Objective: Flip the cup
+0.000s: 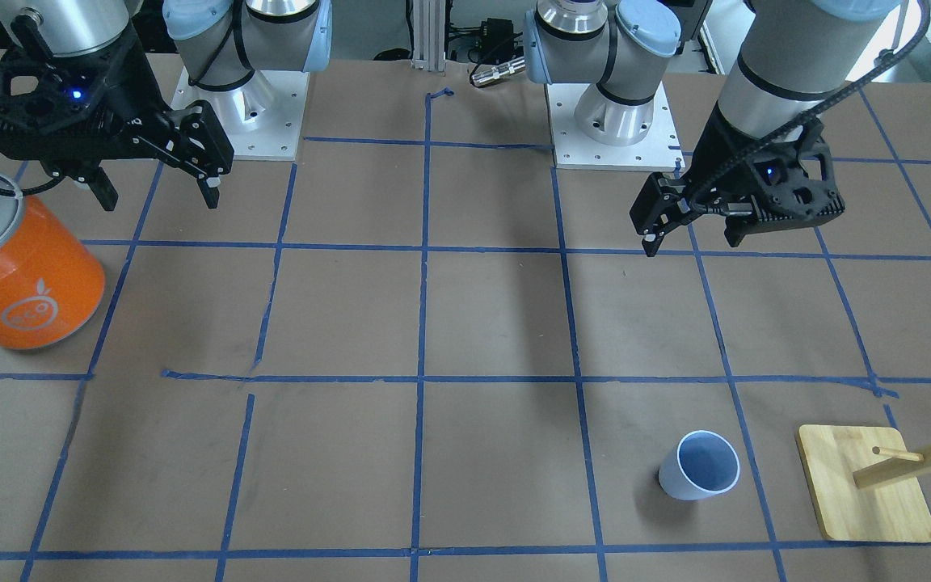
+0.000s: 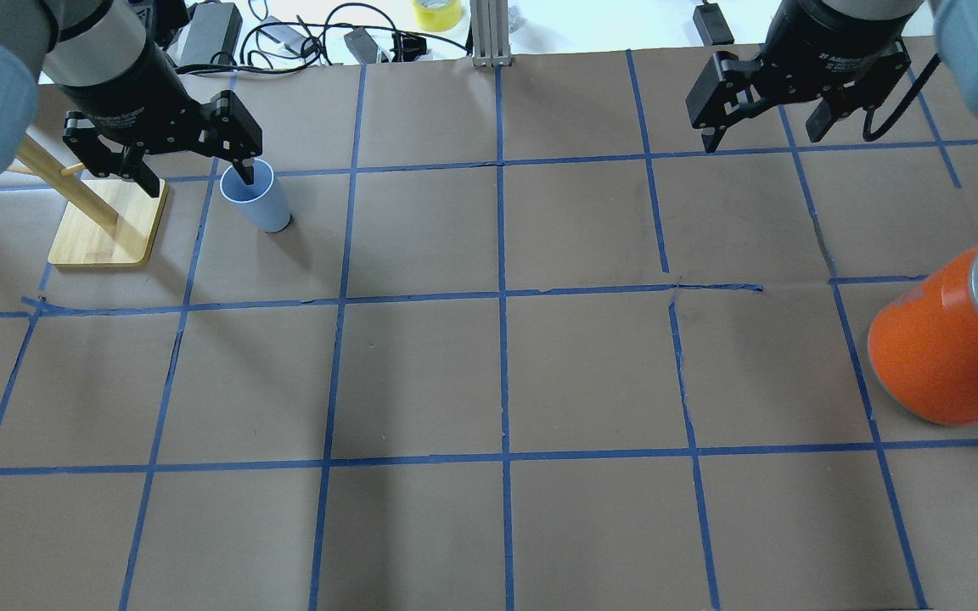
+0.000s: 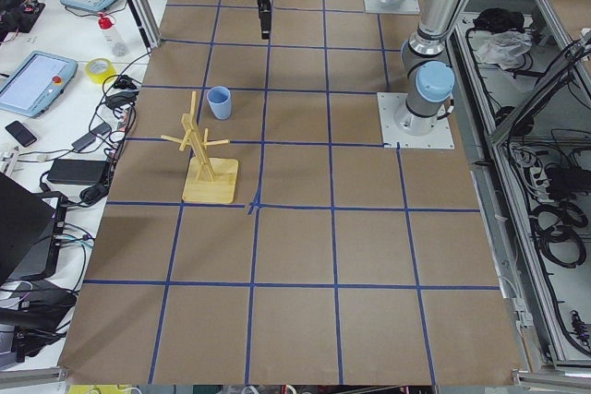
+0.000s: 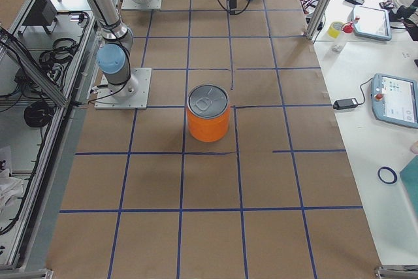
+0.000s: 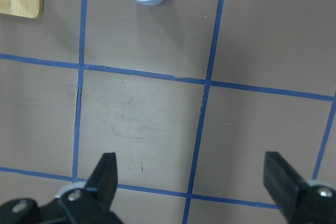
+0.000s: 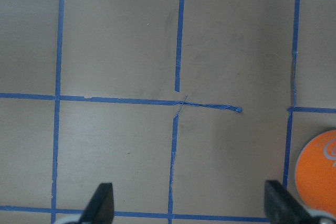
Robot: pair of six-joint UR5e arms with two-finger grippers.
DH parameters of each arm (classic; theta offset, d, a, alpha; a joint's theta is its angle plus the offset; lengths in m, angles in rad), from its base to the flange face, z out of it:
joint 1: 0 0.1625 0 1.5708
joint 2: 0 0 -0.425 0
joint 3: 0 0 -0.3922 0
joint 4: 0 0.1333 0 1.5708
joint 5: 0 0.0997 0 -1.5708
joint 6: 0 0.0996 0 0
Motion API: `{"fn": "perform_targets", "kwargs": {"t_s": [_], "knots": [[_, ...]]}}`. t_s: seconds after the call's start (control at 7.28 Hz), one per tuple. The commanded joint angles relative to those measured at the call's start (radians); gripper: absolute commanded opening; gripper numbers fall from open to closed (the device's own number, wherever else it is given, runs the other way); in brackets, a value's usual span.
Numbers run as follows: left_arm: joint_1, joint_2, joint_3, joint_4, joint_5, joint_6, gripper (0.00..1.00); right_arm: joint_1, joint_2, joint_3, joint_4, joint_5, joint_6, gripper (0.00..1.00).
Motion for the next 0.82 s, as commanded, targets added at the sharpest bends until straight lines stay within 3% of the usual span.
{"fn": "perform_targets", "kwargs": {"t_s": [0.0, 0.69], "knots": [[-0.002, 0.041, -0.003, -0.033, -0.005, 0.007, 1.00, 0.000, -0.003, 0.000, 0.000, 0.000, 0.000, 1.00], [0.000, 0.046, -0.028, -0.044, -0.009, 0.026, 1.00, 0.000, -0.002, 0.000, 0.000, -0.002, 0.001, 1.00]]}}
